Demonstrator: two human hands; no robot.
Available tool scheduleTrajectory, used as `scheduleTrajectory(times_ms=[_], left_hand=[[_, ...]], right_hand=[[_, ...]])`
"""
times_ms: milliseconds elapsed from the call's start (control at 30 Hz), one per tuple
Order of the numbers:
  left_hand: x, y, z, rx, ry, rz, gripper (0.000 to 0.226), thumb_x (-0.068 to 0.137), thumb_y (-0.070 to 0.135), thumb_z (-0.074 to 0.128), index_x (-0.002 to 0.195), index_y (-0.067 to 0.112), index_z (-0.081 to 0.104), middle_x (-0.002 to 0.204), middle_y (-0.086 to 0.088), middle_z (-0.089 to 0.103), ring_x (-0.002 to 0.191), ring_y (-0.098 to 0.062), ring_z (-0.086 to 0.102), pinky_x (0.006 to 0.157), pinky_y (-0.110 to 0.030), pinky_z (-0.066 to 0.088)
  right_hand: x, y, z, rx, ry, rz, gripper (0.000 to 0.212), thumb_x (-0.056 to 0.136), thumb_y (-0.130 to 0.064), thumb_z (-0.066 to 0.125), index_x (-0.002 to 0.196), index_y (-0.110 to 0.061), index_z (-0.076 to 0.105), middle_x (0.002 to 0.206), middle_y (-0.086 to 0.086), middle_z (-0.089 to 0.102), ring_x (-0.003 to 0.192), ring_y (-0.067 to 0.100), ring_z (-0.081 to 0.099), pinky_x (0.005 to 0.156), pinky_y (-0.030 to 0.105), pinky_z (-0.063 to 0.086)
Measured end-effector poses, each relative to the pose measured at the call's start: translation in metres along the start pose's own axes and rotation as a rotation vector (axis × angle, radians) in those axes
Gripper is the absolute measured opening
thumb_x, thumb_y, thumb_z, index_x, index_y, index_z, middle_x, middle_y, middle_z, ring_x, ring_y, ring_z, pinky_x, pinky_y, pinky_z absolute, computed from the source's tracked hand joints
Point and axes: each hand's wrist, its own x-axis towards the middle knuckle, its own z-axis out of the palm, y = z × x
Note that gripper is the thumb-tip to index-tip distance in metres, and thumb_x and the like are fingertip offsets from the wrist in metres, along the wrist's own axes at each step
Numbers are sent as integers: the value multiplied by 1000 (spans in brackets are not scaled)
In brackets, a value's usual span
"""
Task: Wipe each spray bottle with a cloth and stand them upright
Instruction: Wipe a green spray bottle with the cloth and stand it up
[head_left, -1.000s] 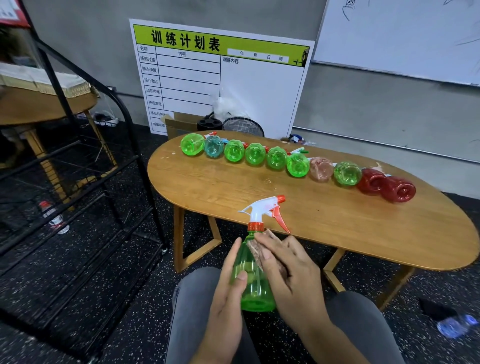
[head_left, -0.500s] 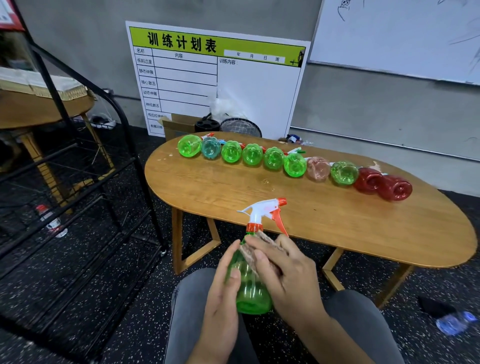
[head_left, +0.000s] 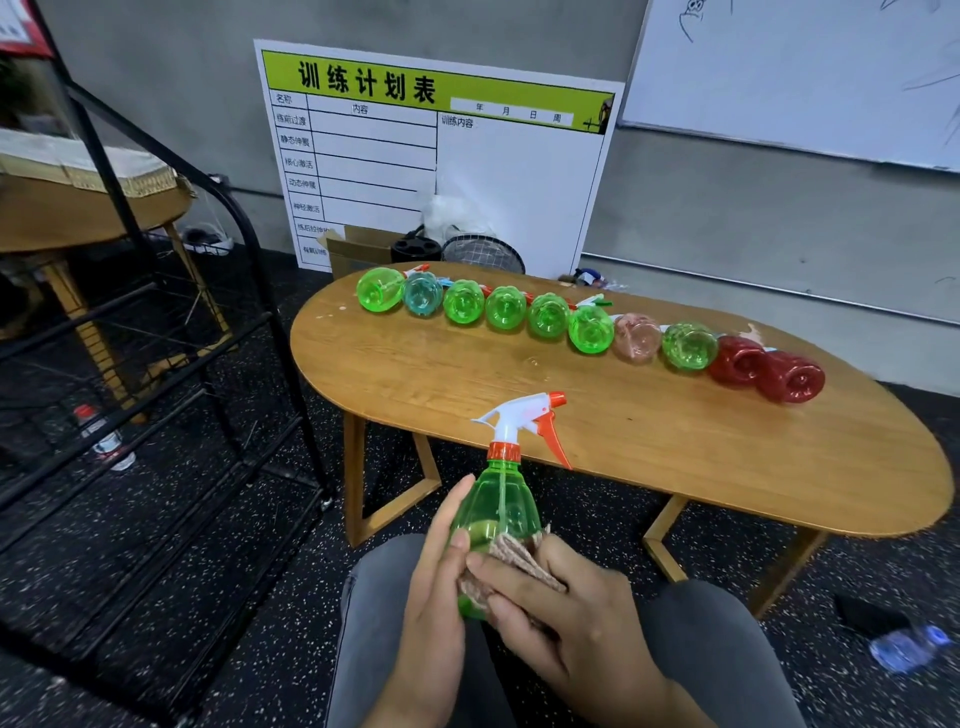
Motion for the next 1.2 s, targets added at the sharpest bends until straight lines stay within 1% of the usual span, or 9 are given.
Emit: scheduleTrajectory(times_ms=[133,300,400,533,667,800,933,1100,1200], left_hand=[[0,-1,1,44,-20,31,40,102,39,54,140,47,62,144,5,67,135,-20,62,118,-54,42],[1,1,0,11,-2,27,42,98,38,51,136,47,65,142,5,68,132,-21,65,110,-48,48],[2,3,-2,-21,16,9,38,104,35,56,142,41,62,141,2,69,132,-22,65,110,-47,49],[2,7,-3,-78,17,-9,48,101,37,43,148,37,53,135,-6,72,123,-30,70,106,-46,52],[3,9,-2,-86,13,-17,48,102,36,43,149,37,52,132,-8,74,121,-31,71,103,-43,56],[3,9,-1,13,1,0,40,108,39,51,148,39,54,141,3,69,131,-20,65,108,-43,51],[1,9,-2,36,-8,22,39,106,40,54,145,37,57,142,14,67,133,-13,63,102,-30,56],[-4,11,-3,14,-56,37,83,81,50,87,152,32,48,145,-3,65,135,-26,62,102,-33,56],[-4,12,0,-78,-99,16,89,74,49,93,151,39,49,143,-8,66,131,-30,65,98,-36,58]], right_hand=[[30,6,0,15,95,236,34,109,-50,43,133,-42,65,84,-12,48,60,4,48,45,26,46],[41,8,10,12,168,348,33,106,-49,45,132,-43,66,80,-15,45,57,10,50,47,26,44],[28,-3,8,40,96,241,31,107,-45,47,132,-42,65,85,-13,46,59,6,49,47,25,46],[-2,-9,9,25,-12,-37,29,100,-33,68,128,-36,73,82,0,58,61,10,51,50,26,48],[1,-2,5,-24,-4,-119,26,100,-33,68,125,-35,74,77,-3,50,59,9,46,46,24,44],[27,7,6,35,76,110,31,108,-46,47,134,-44,63,81,-7,50,59,5,47,44,23,42],[47,12,9,94,171,324,31,104,-44,51,125,-38,74,78,-18,46,59,5,48,51,20,42],[42,2,6,260,238,322,30,101,-31,58,123,-26,77,78,-9,51,62,6,51,57,16,41],[25,0,1,376,341,328,29,99,-21,57,120,-18,77,85,3,66,72,11,61,64,21,50]])
